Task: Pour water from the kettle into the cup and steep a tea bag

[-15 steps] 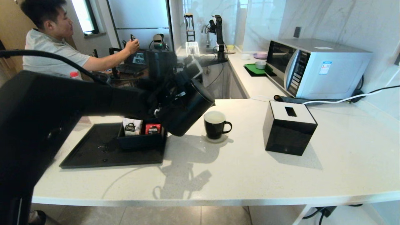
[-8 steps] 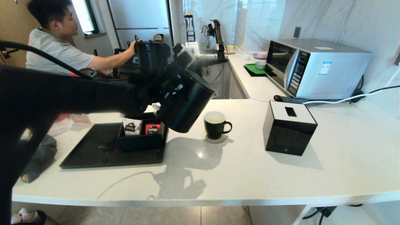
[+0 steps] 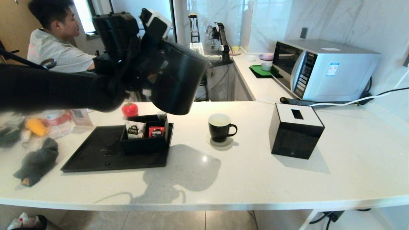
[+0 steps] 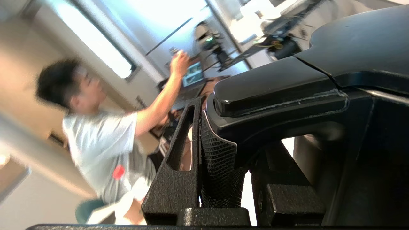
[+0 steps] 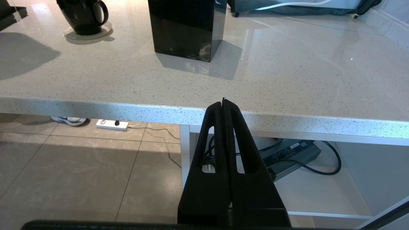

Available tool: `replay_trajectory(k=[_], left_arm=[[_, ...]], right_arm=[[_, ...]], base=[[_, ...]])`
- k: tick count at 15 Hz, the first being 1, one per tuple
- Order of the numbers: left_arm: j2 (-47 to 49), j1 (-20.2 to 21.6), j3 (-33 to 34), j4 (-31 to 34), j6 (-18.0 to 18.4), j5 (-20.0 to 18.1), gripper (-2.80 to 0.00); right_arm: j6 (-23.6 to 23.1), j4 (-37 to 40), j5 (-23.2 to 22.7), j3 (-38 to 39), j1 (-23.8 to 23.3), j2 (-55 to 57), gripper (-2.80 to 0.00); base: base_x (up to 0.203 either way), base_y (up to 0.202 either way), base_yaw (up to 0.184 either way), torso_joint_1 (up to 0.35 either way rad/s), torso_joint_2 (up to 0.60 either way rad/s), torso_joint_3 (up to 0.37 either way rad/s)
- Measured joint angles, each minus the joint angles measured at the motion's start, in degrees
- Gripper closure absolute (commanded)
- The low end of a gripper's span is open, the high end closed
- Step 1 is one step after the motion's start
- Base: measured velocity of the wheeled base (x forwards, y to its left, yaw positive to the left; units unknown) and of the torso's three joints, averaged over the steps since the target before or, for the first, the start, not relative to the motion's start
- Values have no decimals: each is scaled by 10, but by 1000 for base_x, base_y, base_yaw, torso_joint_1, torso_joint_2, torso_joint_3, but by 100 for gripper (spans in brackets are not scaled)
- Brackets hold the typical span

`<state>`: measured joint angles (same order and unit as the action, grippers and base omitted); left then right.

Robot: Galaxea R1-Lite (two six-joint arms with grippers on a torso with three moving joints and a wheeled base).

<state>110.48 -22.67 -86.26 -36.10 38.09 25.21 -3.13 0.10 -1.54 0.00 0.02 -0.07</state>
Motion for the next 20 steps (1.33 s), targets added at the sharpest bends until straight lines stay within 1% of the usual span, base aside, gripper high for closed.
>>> replay_trajectory(k=[3,5,8,10,14,16,18,20], left_arm=[[-54,33,96,-47,-53,-1,0],[-97,68,169,-88,-92,-3,0],[-157,145,261,-141,-156,-5,0],[-190,197,309,-149,-194,-7,0],[-231,290,376,-161,-269,-12,0],[-239,337,412,-193,-285,-26,0],[-243,383,456,-240,-288,-41,0],[-243,427,501,-278,-290,-66,0]], right_arm=[[0,0,0,0,0,0,0],[0,0,0,0,0,0,0],[0,0,0,0,0,0,0],[0,0,0,0,0,0,0],[0,0,0,0,0,0,0],[0,0,0,0,0,0,0],[0,0,0,0,0,0,0],[0,0,0,0,0,0,0]], base=[[0,0,0,0,0,0],[0,0,0,0,0,0],[0,0,0,0,0,0],[0,0,0,0,0,0],[0,0,0,0,0,0],[0,0,0,0,0,0],[0,0,0,0,0,0],[0,0,0,0,0,0]])
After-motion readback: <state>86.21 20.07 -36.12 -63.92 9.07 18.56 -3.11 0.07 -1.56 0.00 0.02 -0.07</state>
